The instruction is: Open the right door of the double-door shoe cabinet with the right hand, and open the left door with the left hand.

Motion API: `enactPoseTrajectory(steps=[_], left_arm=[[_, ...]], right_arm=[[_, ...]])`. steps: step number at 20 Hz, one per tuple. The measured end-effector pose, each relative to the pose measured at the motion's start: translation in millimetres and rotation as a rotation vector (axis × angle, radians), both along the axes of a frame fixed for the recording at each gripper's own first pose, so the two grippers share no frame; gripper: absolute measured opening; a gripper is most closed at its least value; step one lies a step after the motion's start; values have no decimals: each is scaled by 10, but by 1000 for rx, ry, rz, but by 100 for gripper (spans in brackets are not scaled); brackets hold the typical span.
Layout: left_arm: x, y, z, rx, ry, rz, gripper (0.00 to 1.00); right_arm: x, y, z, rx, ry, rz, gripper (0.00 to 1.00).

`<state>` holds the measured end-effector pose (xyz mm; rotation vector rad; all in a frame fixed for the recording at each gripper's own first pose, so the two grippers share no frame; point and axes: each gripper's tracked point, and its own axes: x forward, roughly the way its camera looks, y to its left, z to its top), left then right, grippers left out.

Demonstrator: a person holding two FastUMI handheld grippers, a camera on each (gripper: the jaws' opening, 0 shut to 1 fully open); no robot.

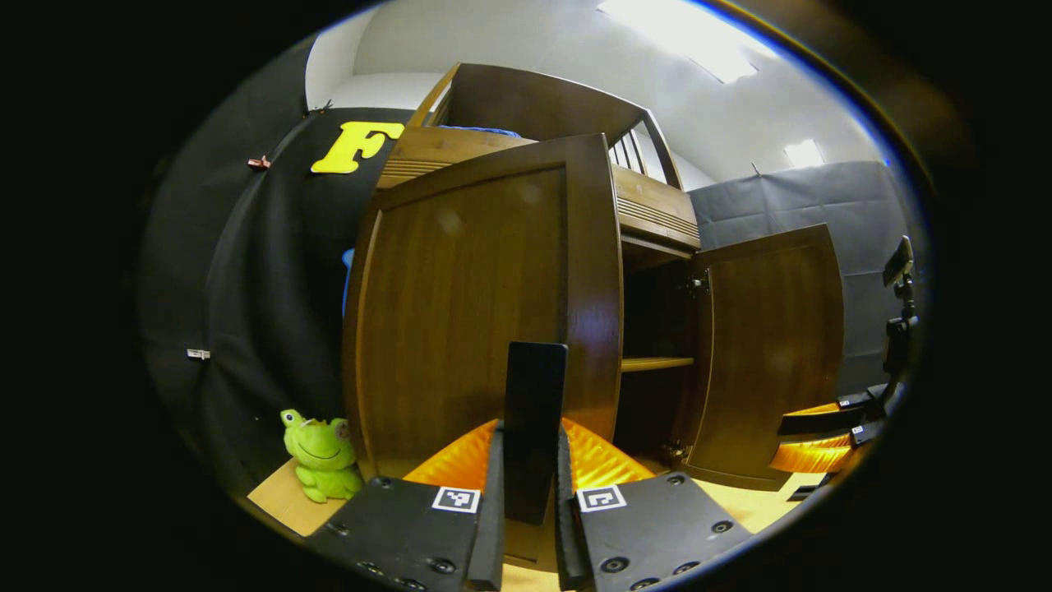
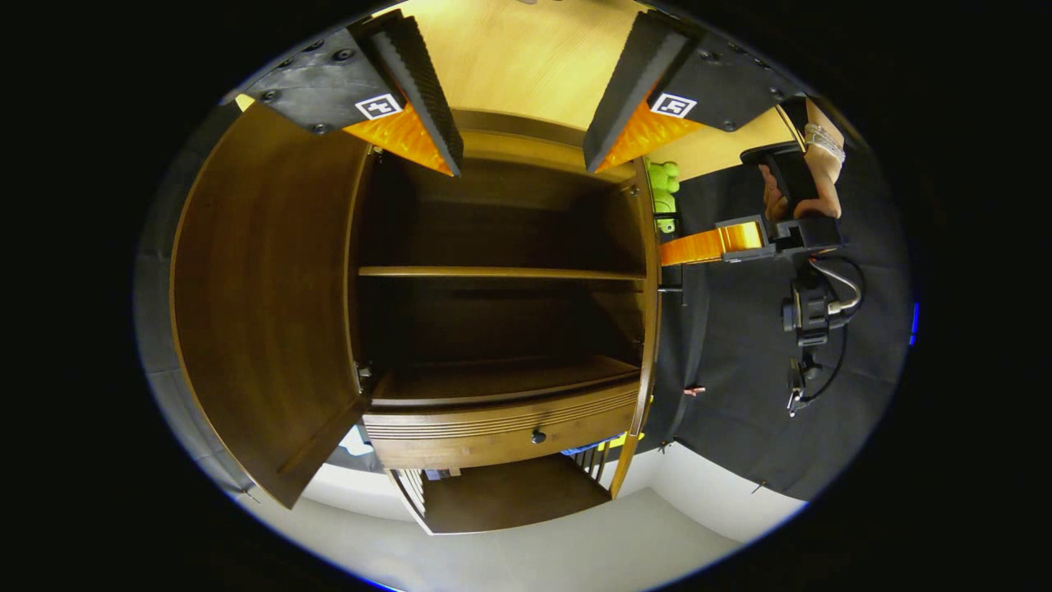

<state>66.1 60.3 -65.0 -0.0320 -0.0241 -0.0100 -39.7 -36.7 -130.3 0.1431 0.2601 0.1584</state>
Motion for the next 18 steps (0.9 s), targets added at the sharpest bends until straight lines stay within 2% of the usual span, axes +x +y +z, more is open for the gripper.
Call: enactPoseTrajectory(steps=[6,8,10,11,12,13,18], left_arm=[[-345,274,59,21,-5,80,29],[-460,358,65,30,-4,112,25],[-550,470,89,33,-5,143,27],[-586,521,90,35,-7,155,22],[-622,563,98,39,-7,165,26],[-651,594,98,42,-5,173,21],[-812,830,126,86,0,240,18]], right_arm=[[-7,331,40,2,-28,72,94],[-15,440,39,13,-28,96,94],[3,528,38,24,-27,115,94],[7,571,34,29,-29,120,94],[12,611,35,32,-29,125,94],[20,656,35,38,-31,131,94],[27,873,57,50,-40,169,94]])
